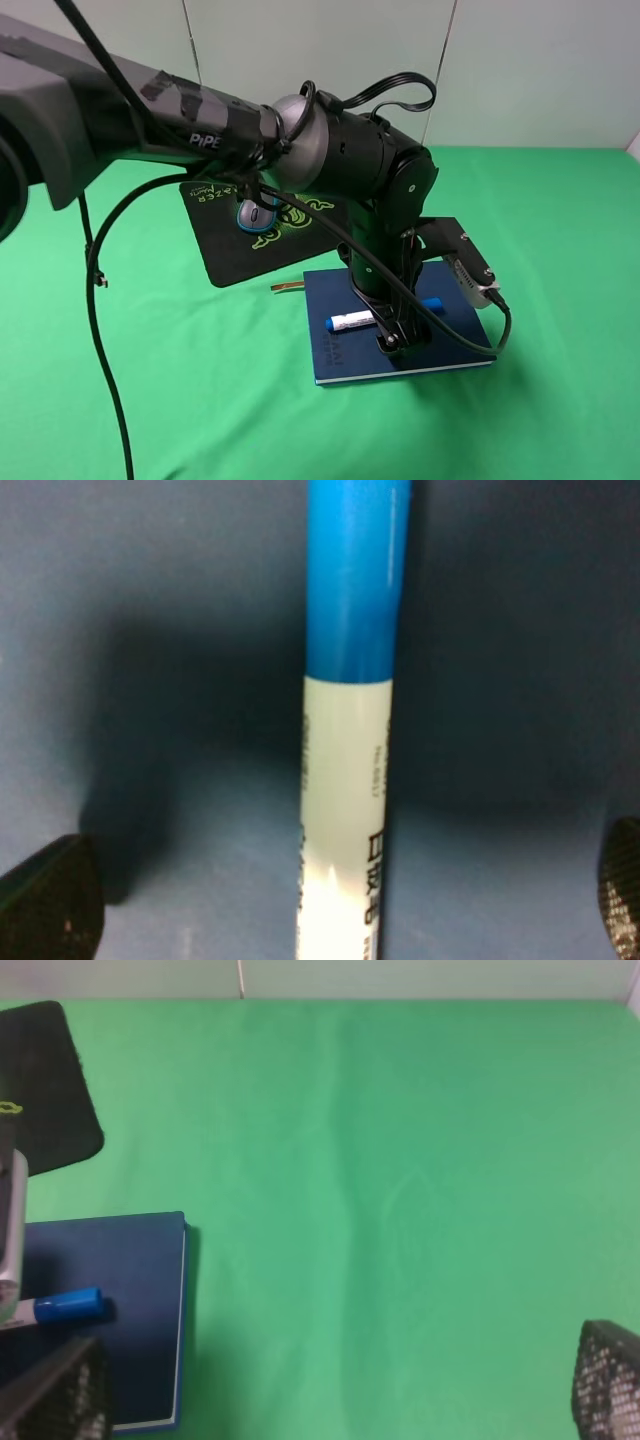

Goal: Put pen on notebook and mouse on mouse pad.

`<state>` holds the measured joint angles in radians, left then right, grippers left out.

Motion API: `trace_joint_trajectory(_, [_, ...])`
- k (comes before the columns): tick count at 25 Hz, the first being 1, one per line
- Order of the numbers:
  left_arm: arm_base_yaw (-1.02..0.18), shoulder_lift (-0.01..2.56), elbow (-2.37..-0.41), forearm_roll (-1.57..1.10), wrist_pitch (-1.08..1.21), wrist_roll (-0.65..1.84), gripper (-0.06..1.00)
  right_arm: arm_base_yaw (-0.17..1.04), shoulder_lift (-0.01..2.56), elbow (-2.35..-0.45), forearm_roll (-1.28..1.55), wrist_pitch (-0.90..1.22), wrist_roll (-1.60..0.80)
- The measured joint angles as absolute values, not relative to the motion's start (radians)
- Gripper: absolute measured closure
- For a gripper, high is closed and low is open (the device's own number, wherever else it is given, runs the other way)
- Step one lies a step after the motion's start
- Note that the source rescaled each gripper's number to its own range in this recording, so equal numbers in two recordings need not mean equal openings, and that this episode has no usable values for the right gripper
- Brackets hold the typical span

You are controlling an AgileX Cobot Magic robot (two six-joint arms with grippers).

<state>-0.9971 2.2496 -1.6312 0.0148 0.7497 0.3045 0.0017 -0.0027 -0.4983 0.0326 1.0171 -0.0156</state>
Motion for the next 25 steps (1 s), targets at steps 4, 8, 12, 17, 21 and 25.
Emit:
trace_joint_trajectory(4, [-0.997, 2.214, -1.638, 0.016, 0.761, 0.301, -0.05, 0.002, -0.003, -0.498, 0.033, 1.017, -0.016])
trace_joint_trajectory(8, [-0.997, 2.151, -1.652, 0.016, 0.817, 0.3, -0.05, 0.002, -0.003, -0.498, 0.033, 1.017, -0.016])
trace_joint_trajectory(12, [-0.997, 2.07, -1.656, 0.018, 0.889, 0.281, -0.05, 0.002, -0.003, -0.498, 0.033, 1.017, -0.016])
trace_joint_trajectory(17, [-0.997, 1.972, -1.656, 0.019, 0.992, 0.228, -0.05, 0.002, -0.003, -0.498, 0.033, 1.017, -0.016])
trace_joint_trajectory(21, [-0.997, 1.906, -1.656, 0.02, 1.081, 0.195, -0.06, 0.002, -0.003, -0.498, 0.033, 1.017, -0.016])
trace_joint_trajectory(25, [-0.997, 1.856, -1.656, 0.02, 1.169, 0.192, -0.06, 0.002, -0.003, -0.498, 0.033, 1.017, -0.016])
